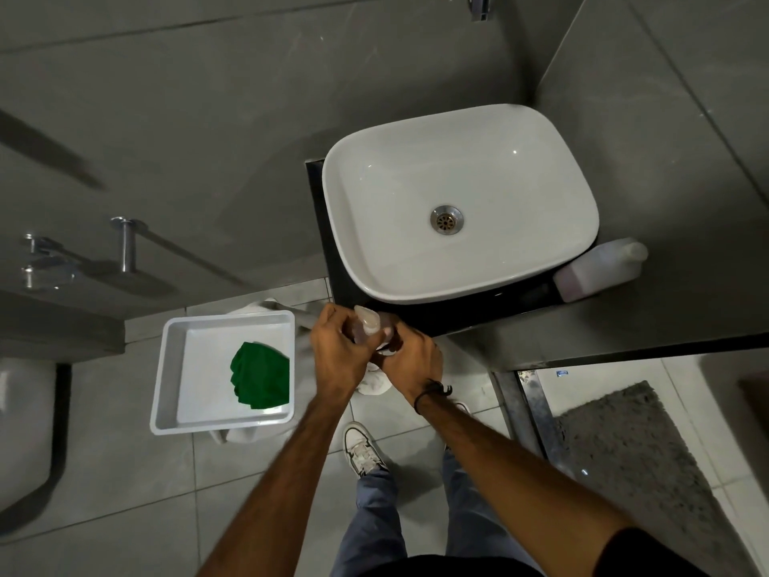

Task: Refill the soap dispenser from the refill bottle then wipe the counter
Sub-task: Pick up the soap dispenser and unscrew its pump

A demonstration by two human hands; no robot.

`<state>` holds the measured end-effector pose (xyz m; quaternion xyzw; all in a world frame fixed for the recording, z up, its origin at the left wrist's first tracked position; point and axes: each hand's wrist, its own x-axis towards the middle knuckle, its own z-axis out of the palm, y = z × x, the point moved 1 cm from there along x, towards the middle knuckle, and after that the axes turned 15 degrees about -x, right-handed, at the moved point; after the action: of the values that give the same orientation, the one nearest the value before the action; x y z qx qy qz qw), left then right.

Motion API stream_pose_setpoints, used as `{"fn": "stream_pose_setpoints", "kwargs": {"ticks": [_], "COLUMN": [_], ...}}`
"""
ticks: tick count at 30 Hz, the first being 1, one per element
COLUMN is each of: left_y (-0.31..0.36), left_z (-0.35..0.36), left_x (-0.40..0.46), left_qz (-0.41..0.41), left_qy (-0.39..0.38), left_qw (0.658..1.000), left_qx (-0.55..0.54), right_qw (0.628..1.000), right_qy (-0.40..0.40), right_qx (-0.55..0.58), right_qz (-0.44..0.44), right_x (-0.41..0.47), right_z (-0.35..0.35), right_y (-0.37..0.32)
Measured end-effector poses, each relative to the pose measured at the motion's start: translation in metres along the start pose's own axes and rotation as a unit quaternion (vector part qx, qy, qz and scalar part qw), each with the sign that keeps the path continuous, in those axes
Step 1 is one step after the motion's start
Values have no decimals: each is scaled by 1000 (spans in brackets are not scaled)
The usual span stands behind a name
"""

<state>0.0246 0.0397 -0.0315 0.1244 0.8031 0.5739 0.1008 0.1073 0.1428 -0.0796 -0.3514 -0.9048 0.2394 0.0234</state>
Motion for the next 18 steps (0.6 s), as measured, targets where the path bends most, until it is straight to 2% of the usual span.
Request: {"fn": "stream_pose_setpoints", "kwargs": {"ticks": [3,7,10,15,18], "left_y": [0,0,1,20,33], "left_z": [0,-4,-8,-18,-31], "left_x": [-5,-4,-6,-7,-15], "left_qz": [-10,10,32,33,-37], "left_qy": [12,-51,-65,-6,47], "left_qw": [1000,999,997,998,989], "left_qx": [19,4,3,-51,-137], "right_qw": [1000,1000,1000,1000,1000], "right_qy": [-13,-1,6,11,-15], "right_qx": [-4,-1,4,8,19], "right_qz": [0,-11,-14,-11,4], "right_x": [0,0,0,-2,-3], "right_z": [2,1,0,-1,-5], "right_y": [-2,-1,-2,-3,-6]}}
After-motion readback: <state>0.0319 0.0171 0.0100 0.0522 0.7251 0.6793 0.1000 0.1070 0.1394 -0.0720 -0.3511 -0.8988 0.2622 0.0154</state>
